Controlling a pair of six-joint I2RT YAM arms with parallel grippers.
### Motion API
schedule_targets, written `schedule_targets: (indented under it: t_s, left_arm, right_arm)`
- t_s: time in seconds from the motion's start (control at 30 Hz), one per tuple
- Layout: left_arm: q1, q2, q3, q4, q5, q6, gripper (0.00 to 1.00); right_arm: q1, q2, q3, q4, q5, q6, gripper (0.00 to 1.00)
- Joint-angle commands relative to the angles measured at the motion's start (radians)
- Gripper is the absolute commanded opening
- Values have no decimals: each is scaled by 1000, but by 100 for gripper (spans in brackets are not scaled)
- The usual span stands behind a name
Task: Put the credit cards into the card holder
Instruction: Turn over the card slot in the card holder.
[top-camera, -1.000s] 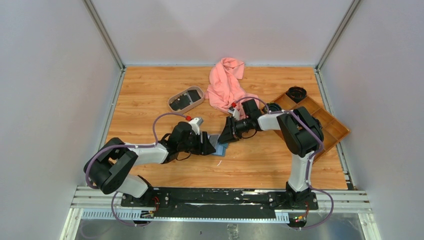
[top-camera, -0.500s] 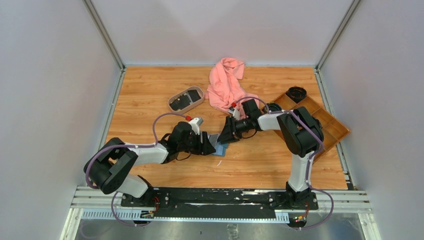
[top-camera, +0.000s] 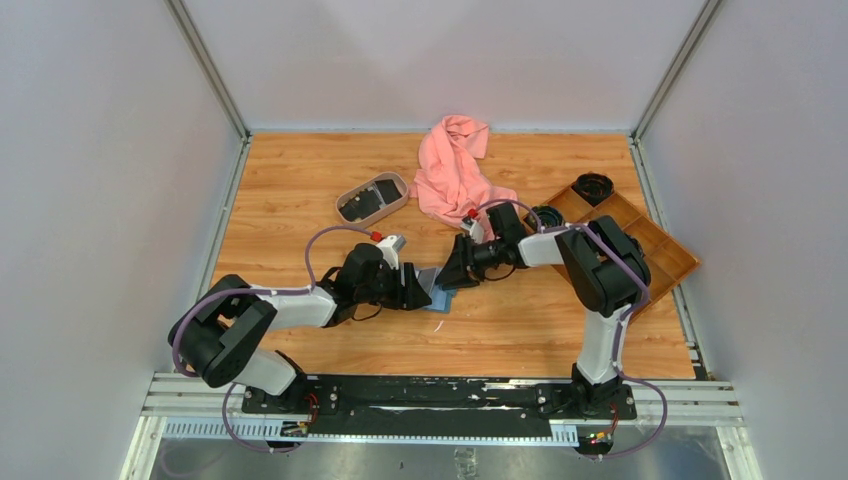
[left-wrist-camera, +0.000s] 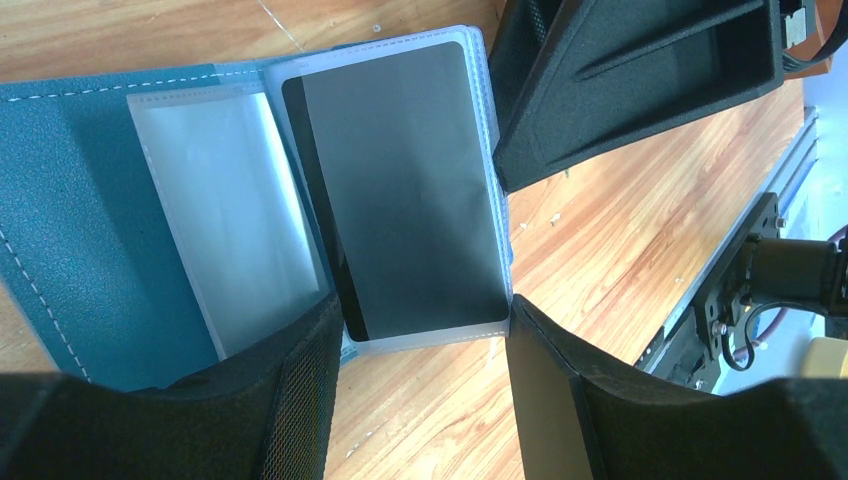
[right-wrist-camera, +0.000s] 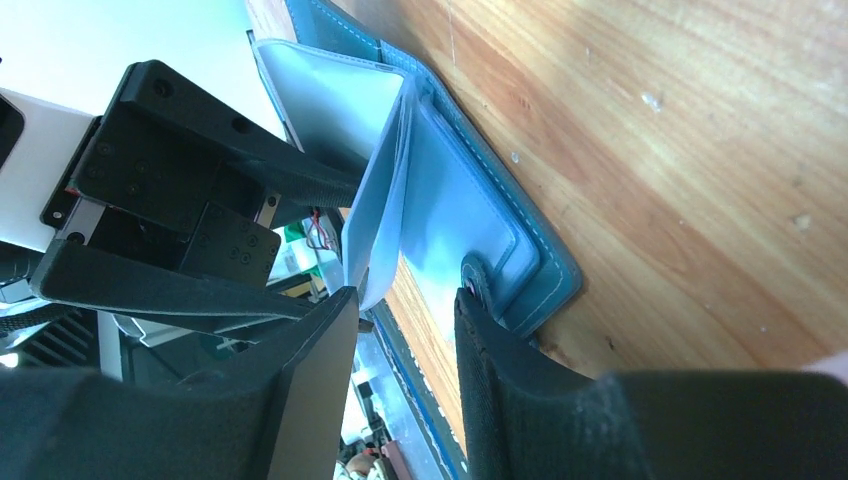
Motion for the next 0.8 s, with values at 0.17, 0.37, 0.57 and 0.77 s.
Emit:
schedule_targets:
  t_s: [0.17,0.37,0.57,0.77]
  left_arm:
    - [6,40,-18,-16,0,-2,51]
    - [6,44,-17,-13,4,-3,51]
    - [6,49,-18,-5,14,-3,52]
    - [6,64,-4,-5,23,-1,67]
  right_arm:
    - [-19,-22,-49,39,58,76,44]
    - [-20,5,-26,23,63,82,43]
    - [-19,31,13,-19,86,65,43]
    - [-8,48,54,-63,98,28,45]
